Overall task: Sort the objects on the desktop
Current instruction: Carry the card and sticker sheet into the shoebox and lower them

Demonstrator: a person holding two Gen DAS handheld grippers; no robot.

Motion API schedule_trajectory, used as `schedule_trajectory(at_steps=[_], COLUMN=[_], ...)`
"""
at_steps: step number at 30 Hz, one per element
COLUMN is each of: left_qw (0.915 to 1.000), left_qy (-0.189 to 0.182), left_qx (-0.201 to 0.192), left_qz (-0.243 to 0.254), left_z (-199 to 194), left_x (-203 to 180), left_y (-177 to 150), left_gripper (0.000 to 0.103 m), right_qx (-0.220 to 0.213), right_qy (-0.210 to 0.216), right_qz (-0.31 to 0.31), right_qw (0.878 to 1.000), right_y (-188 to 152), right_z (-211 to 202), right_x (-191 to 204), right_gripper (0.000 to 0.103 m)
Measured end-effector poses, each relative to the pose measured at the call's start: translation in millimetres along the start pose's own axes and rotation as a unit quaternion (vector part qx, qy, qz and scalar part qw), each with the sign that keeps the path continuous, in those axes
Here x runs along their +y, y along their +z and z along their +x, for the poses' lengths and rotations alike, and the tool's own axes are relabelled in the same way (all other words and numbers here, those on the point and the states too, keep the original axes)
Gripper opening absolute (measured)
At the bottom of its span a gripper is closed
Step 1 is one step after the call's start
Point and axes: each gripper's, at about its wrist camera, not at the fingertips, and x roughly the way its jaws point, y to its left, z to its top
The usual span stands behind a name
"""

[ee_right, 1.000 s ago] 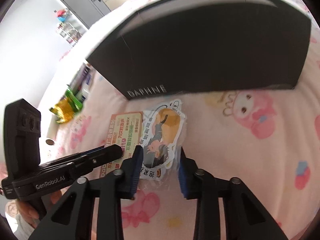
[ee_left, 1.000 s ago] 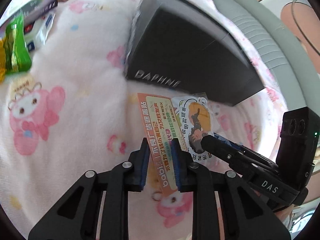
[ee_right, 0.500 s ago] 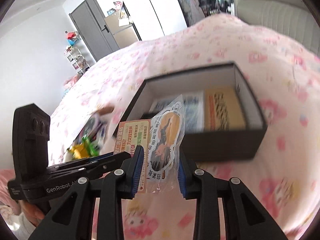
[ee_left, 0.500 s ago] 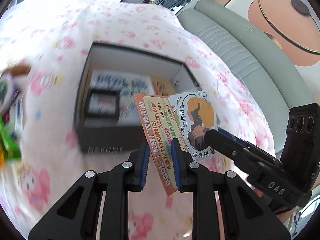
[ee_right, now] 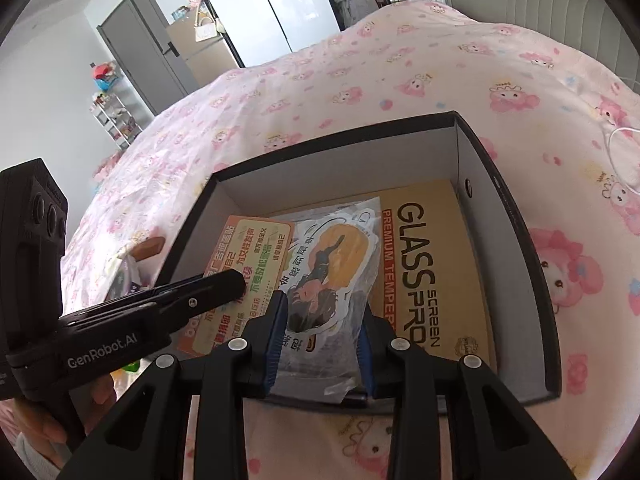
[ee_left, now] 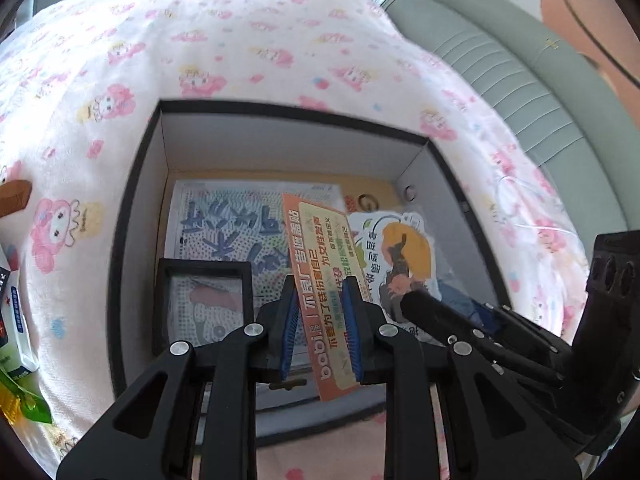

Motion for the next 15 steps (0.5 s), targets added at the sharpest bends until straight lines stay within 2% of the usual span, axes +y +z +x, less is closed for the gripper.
schedule_trajectory(at_steps=[6,10,15], left_qw=[0.9984,0.9982,0.9982], left_qy=[0.052,0.054,0.056], left_qx=[0.024,0.025,0.021], left_qz=[0.001,-0.003,0.001], left_z=[18,20,18], left_x=[2,11,15], left_y=[-3,-4,-8], left_gripper=[0.027,0.031,0.031], right_qx=[0.046,0.033,0.024], right_qy=[-0.036,-0.044,-0.061], right_qz=[0.002,-0.023,-0.005], right_qw=[0.998,0.998,0.998], right_y=[1,-5,-3], right_z=[28,19,11], right_x=[-5,-2,-19], right_gripper=[0.033,0.037,0.037])
